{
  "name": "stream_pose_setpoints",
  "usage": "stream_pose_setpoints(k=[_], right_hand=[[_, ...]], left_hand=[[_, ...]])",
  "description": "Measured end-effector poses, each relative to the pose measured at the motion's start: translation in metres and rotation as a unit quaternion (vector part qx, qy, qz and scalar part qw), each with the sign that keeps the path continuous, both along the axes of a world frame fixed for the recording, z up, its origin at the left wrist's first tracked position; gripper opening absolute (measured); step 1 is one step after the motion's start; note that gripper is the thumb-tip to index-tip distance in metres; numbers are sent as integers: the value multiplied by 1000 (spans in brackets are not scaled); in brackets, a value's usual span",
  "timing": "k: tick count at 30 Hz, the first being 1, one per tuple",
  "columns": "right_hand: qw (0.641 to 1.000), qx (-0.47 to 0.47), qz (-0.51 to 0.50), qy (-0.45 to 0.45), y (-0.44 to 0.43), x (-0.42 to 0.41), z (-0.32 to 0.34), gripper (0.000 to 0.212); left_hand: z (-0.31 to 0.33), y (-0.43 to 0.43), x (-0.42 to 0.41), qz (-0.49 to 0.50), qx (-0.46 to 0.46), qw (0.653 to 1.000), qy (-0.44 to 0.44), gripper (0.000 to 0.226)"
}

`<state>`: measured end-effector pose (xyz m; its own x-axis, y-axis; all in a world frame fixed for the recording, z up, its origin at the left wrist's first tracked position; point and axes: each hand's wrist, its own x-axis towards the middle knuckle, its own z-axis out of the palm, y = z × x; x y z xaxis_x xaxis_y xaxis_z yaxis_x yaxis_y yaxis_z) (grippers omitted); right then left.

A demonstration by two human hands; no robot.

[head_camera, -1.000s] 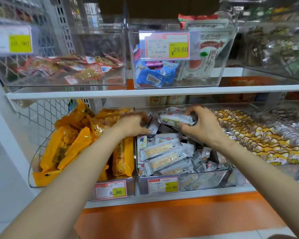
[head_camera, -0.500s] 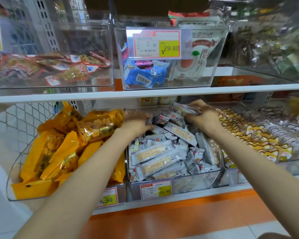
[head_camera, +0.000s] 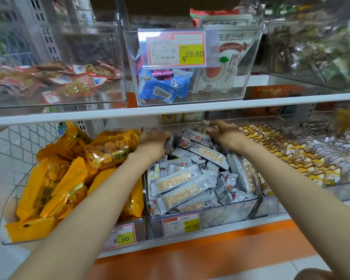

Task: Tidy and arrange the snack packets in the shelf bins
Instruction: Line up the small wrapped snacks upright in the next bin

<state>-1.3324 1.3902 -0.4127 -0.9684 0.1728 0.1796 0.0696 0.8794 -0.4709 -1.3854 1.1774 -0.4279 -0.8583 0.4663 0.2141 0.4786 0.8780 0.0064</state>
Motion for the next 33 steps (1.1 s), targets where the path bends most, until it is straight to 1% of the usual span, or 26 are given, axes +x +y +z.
stream_pose_setpoints(k=[1,3,4,5,6,7,8,10,11,12,14,17,19,21,23,24,25,27,29,31,33], right_hand=[[1000,-23,-1,-1,2,0,-2,49],[993,-118,4,3,6,1,-1,54],[986,-165,3,10,7,3,0,54],[981,-193,-3,22,8,6,3,54],[980,-194,-11,40,9,9,5,53],[984,-166,-15,68,10,11,8,48],[989,-116,-15,93,11,13,10,40],[994,1,-13,106,8,24,15,25],[994,53,-11,96,4,31,17,27],[992,94,-11,84,0,39,18,33],[983,175,-8,48,-7,53,16,45],[956,288,-7,-49,-11,66,8,58],[946,317,-12,-63,-14,68,1,62],[947,318,-19,-36,-18,67,-2,59],[958,286,-28,20,-19,67,-2,49],[967,247,-35,51,-18,67,-1,42],[977,192,-42,82,-17,67,2,34],[990,50,-52,122,-16,68,5,22],[985,-76,-57,145,-14,67,5,19],[969,-161,-62,177,-12,67,5,19],[949,-236,-62,200,-10,67,5,17]], left_hand=[[0,0,-1,-1,4,1000,-15,31],[3,-2,-3,-21,9,998,-53,42],[5,-3,-4,-40,16,997,-61,43],[7,-4,-3,-66,31,996,-58,39],[9,-6,-3,-93,47,993,-50,31],[11,-7,-2,-116,57,991,-43,24],[12,-9,-1,-132,60,989,-40,19],[14,-12,0,-151,59,986,-47,15],[14,-13,-1,-156,64,984,-54,14],[13,-14,-2,-157,74,983,-61,16],[13,-16,-1,-156,95,981,-73,26],[12,-16,1,-183,99,976,-62,41],[8,-15,2,-215,64,972,-70,40],[5,-11,5,-218,35,973,-72,33],[5,-7,7,-199,66,977,-45,29],[5,-6,7,-185,89,978,-29,31],[5,-6,7,-173,108,979,-29,34],[3,-4,5,-172,124,974,-74,42],[1,-2,5,-189,112,968,-123,43],[1,2,9,-193,96,963,-162,42],[2,4,11,-192,114,961,-166,40]])
